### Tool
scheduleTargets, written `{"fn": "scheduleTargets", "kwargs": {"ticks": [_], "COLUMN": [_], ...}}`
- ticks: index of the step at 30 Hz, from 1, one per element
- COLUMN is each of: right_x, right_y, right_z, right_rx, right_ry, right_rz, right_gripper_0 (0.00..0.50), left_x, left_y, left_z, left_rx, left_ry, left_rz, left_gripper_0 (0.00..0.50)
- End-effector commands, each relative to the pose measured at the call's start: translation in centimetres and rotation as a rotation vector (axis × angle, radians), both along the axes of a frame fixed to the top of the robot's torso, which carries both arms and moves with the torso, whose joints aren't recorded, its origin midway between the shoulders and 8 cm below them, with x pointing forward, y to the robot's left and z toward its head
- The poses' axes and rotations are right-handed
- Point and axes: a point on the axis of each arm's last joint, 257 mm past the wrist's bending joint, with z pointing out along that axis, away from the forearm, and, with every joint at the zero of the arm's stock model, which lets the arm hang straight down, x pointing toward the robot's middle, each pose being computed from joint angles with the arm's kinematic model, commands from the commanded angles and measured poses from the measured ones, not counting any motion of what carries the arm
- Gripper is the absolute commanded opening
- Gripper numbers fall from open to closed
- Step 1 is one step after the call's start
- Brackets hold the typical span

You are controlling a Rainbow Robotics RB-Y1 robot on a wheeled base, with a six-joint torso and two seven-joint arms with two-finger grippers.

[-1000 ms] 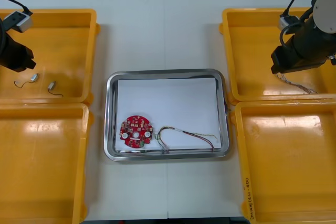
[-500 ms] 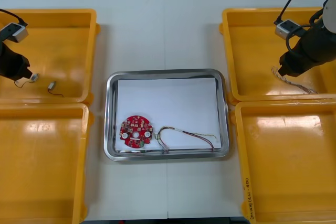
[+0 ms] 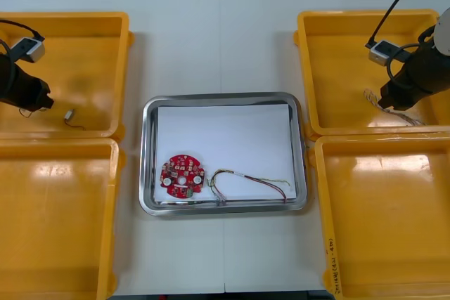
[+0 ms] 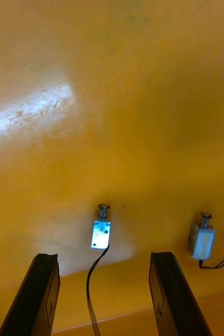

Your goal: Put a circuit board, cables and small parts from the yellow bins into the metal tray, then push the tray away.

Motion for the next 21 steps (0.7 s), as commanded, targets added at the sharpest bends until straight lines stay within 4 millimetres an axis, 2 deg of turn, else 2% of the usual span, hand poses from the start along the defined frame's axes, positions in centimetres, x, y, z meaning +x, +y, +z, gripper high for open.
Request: {"fn": "scheduleTargets", "kwargs": {"ticks": [1, 21], "right_x": [0.3, 0.0], "right_y": [-2.9, -3.0], "right_z": [1.5, -0.6], "right_rx": [-0.048, -0.102], "right_ry": [-0.031, 0.003], "right_rz": [0.040, 0.188], "right_gripper_0": [0.500, 0.500], "left_x": [2.3, 2.7], "left_y": [-2.3, -1.6], "left_z": [1.2, -0.7], "left_rx": [-0.021, -0.019], "left_ry": [-0.052, -0.051], "left_rz": [-0.006, 0.013], "left_gripper_0": [0.500, 0.500]}}
